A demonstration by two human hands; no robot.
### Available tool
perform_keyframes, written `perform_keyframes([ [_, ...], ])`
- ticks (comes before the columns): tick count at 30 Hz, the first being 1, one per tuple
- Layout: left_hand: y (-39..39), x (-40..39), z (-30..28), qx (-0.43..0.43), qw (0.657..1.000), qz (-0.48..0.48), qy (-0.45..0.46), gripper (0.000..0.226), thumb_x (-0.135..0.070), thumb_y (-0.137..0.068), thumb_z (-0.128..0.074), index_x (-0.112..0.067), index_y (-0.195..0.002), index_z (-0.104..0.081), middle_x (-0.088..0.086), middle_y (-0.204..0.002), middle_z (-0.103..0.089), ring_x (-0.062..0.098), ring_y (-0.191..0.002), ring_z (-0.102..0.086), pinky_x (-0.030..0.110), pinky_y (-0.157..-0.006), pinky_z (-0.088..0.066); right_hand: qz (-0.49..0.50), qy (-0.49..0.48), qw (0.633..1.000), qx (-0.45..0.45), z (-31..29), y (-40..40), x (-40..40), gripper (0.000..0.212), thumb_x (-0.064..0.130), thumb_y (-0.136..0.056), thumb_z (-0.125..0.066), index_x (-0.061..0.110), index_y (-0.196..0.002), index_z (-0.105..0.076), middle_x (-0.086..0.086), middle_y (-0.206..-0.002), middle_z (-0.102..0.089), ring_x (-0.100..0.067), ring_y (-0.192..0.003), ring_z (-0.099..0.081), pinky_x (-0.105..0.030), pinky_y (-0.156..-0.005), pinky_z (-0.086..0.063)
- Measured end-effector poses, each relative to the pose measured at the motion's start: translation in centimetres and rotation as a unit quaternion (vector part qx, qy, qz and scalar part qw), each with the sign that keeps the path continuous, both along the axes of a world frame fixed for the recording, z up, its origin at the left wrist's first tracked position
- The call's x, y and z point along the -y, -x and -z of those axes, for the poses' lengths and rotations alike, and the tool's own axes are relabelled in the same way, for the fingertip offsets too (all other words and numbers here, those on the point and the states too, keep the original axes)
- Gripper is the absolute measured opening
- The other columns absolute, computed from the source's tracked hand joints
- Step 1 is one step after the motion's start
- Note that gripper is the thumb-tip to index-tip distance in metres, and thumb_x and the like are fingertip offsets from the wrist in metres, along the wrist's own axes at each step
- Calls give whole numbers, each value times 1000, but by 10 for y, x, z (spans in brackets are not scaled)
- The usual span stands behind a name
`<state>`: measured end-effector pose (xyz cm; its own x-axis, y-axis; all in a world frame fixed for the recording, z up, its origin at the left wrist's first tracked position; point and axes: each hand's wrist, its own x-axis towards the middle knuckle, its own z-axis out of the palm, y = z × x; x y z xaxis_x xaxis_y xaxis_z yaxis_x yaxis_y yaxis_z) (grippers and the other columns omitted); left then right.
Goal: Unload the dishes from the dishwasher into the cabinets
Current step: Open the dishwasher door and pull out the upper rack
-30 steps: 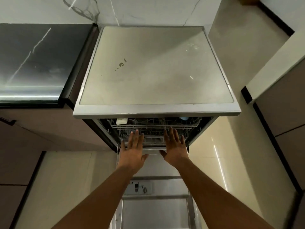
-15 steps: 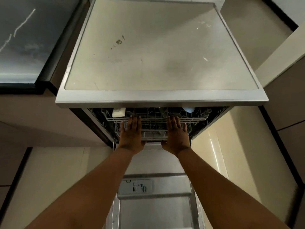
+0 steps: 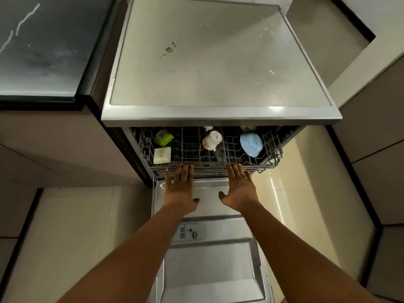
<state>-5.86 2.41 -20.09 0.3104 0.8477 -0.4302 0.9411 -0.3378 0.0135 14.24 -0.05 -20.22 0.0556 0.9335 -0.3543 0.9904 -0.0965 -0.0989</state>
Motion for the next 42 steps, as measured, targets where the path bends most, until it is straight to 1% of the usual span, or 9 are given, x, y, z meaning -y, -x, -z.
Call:
perform_keyframes([
  [2,6,18,-1,3,1000,7,5,108,-62,-88,-47,-12,-150,26,9,-161,24,27,-148,22,62,-117,6,-3,5,1000,-8,-4,4,18,105,52,-84,-58,15,-159,4,-6,-168,2,-23,-154,7,-50,-124,-7],
  [7,15,60,-3,36,999,13,15,105,-61,-88,-48,-10,-153,16,10,-164,13,30,-150,14,59,-119,2,29,42,998,-29,-6,13,63,106,43,-84,-65,17,-159,7,-4,-167,7,-22,-154,10,-58,-122,-6],
  [10,14,93,-6,41,999,26,5,102,-60,-89,-47,-9,-153,14,13,-163,10,34,-150,12,57,-119,2,47,41,997,-40,-8,13,94,105,39,-84,-66,18,-159,4,-3,-167,6,-22,-154,11,-59,-121,-7],
  [14,14,136,1,45,999,22,-6,104,-59,-87,-50,-10,-154,13,13,-164,6,38,-149,12,61,-119,-3,47,30,998,-37,-1,9,136,102,41,-85,-67,21,-159,1,-2,-168,4,-23,-154,10,-56,-121,-8],
  [18,1,158,4,34,999,0,-1,105,-64,-86,-49,-9,-154,9,12,-163,1,40,-149,10,61,-118,-6,23,22,998,-46,-4,-5,151,99,36,-85,-68,21,-159,-4,-2,-167,-2,-22,-154,6,-58,-122,-11],
  [23,-4,185,-5,22,999,-24,35,99,-59,-89,-49,-12,-155,7,6,-164,2,36,-150,8,60,-119,-10,11,43,998,-44,-13,-4,179,104,41,-82,-73,18,-158,-6,-6,-166,-5,-26,-154,2,-62,-120,-12],
  [27,-9,201,-11,26,998,-34,43,97,-57,-88,-54,-13,-155,2,4,-164,-4,35,-151,2,56,-119,-15,2,61,997,-53,-19,-11,197,108,41,-76,-77,17,-157,-10,-6,-165,-6,-27,-154,0,-64,-118,-15],
  [33,-1,245,-7,31,996,-70,42,91,-53,-90,-54,-14,-155,-5,8,-164,-6,35,-151,-2,50,-119,-20,3,85,993,-84,-17,4,244,105,38,-81,-73,20,-158,-4,-5,-166,0,-28,-154,5,-64,-118,-17],
  [42,1,299,-8,48,991,-115,40,89,-56,-84,-58,-18,-153,-15,1,-161,-14,29,-151,-3,53,-112,-32,13,113,990,-81,-16,12,298,107,35,-82,-72,22,-158,1,-3,-166,5,-26,-154,10,-62,-119,-13],
])
